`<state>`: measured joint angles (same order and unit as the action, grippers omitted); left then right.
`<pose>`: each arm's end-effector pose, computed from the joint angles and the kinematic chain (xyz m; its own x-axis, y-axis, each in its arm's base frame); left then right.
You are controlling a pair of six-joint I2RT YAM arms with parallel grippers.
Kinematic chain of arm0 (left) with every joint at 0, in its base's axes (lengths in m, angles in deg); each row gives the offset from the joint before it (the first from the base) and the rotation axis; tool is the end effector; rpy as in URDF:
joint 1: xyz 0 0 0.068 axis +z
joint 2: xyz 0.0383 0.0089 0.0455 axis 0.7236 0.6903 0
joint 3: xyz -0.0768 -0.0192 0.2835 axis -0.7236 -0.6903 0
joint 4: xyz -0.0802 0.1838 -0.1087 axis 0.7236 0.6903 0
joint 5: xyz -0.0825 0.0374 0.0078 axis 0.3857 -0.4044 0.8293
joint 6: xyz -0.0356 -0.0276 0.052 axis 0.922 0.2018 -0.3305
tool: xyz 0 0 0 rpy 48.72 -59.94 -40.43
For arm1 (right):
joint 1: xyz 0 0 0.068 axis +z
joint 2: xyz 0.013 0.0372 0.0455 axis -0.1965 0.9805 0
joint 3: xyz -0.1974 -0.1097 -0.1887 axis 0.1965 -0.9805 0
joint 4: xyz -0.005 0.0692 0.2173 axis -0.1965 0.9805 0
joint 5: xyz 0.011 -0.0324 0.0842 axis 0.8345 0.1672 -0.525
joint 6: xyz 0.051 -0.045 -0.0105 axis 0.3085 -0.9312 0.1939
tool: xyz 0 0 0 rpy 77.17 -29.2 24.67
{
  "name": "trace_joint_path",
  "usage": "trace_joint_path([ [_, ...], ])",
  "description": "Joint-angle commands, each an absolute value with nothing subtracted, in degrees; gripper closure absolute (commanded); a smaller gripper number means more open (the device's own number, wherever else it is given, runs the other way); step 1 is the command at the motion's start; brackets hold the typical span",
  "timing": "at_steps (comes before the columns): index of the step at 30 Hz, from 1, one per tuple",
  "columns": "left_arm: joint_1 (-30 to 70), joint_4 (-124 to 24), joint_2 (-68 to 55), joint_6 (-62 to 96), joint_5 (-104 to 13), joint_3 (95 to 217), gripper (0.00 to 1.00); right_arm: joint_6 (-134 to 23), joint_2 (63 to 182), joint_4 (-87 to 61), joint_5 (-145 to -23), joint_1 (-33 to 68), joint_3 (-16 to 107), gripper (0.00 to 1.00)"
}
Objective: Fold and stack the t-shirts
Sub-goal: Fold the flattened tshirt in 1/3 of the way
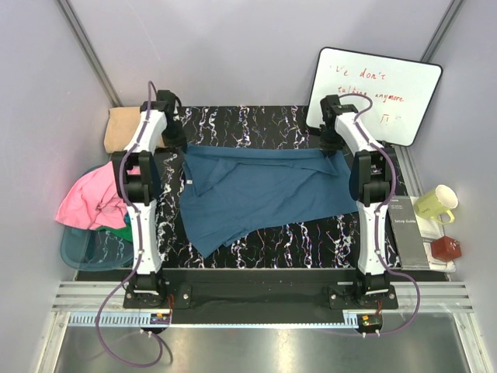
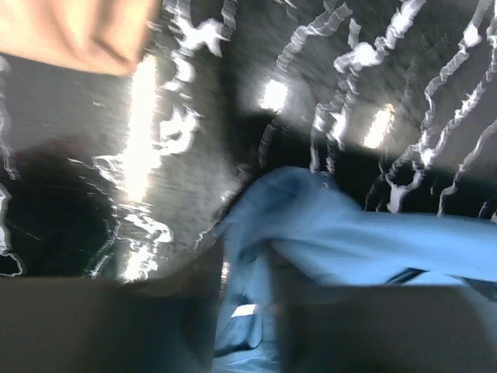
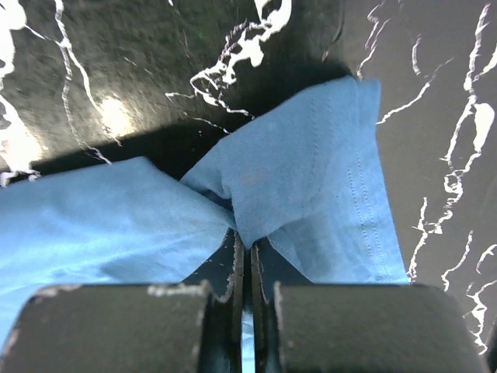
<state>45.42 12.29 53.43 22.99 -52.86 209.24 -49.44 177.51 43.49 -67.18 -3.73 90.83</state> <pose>0.4839 -0.0087 0.2137 -0.9029 -0.2940 -0.3137 -0.2705 0.9556 -0.1170 0.4812 0.0549 0.1929 -0.9360 0.0943 -0.3392 0.1309 0.9876 -0.0868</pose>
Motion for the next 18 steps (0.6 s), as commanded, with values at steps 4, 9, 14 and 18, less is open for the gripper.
trace_joint_path([
  [4,46.88,10.42,51.21,21.19,-49.08,212.31,0.01,-49.43,178.36,44.74,-65.76,-5.27,97.89,1.0],
  [9,43.54,10.42,44.61,19.78,-48.47,207.23,0.01,-48.64,181.0,45.71,-63.66,-5.27,102.54,0.99],
  [14,37.39,10.42,39.59,18.11,-47.68,201.77,0.01,-48.81,183.64,47.55,-63.74,-5.27,105.62,0.52],
  [18,32.21,10.25,38.89,16.53,-47.68,198.87,0.01,-48.63,182.33,48.79,-61.2,-5.27,104.23,0.2],
])
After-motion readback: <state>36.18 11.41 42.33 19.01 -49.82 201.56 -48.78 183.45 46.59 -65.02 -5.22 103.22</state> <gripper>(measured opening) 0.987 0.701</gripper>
